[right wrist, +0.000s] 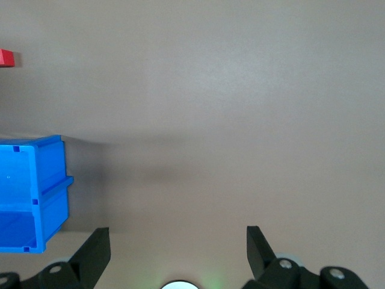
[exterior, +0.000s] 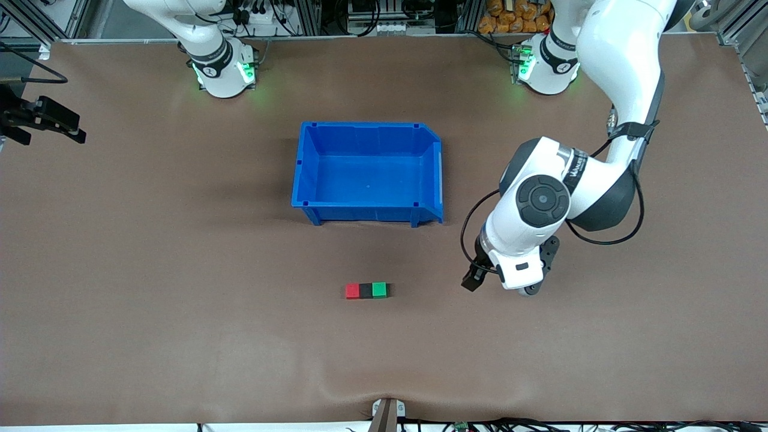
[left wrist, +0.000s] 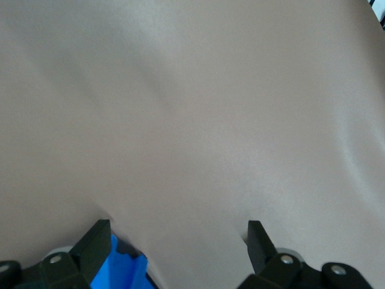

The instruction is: Attach green and red cubes to black cube

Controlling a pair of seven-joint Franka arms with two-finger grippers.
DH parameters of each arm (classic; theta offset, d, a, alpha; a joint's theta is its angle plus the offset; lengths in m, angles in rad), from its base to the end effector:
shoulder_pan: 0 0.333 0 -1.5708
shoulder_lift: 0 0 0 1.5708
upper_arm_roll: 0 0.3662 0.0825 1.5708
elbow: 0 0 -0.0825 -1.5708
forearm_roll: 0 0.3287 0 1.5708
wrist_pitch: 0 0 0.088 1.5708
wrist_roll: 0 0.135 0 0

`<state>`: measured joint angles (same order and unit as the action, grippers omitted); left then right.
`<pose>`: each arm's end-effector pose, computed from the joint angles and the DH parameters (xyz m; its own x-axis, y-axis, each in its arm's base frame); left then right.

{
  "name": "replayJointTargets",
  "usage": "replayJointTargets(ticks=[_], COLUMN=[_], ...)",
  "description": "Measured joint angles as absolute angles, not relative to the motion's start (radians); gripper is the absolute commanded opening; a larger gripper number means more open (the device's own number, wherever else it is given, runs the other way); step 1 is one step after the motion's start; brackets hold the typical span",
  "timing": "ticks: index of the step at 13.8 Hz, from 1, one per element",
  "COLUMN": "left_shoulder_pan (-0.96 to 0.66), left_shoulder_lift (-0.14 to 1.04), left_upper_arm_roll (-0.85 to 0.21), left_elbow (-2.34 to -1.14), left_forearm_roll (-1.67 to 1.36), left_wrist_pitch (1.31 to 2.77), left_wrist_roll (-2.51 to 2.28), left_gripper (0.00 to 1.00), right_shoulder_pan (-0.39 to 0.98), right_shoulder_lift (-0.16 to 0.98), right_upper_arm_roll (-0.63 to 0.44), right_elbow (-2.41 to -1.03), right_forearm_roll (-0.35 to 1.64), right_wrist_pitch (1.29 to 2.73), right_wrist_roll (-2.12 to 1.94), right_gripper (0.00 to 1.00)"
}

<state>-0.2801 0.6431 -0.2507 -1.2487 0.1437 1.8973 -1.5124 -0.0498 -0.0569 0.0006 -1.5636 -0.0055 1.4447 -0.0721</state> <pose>0.6433 -0.3048 0.4252 0.5511 0.8344 -0.0108 0.8343 -0.5508 0.0248 0.4631 -0.0236 0.6665 0.9978 0.0223 -0.0622 0.0224 -0.9997 0.0010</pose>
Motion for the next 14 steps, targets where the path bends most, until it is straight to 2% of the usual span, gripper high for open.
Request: replayJointTargets(ticks=[14], left_shoulder_pan=[-0.172], left_shoulder_lift=[0.431], left_upper_arm_roll=[-0.250], left_elbow=[-1.485], left_forearm_roll=[0.144], left_wrist_pitch=[1.890], left_wrist_roll=[-1.209], left_gripper=[1.00], right_shoulder_pan=[-0.050], right_shoulder_lift=[-0.057], right_upper_arm_roll=[0.000], right_elbow=[-1.564], right_forearm_roll=[-0.006], right_wrist_pitch=[1.444], right_wrist_roll=[-0.072], right_gripper=[1.00])
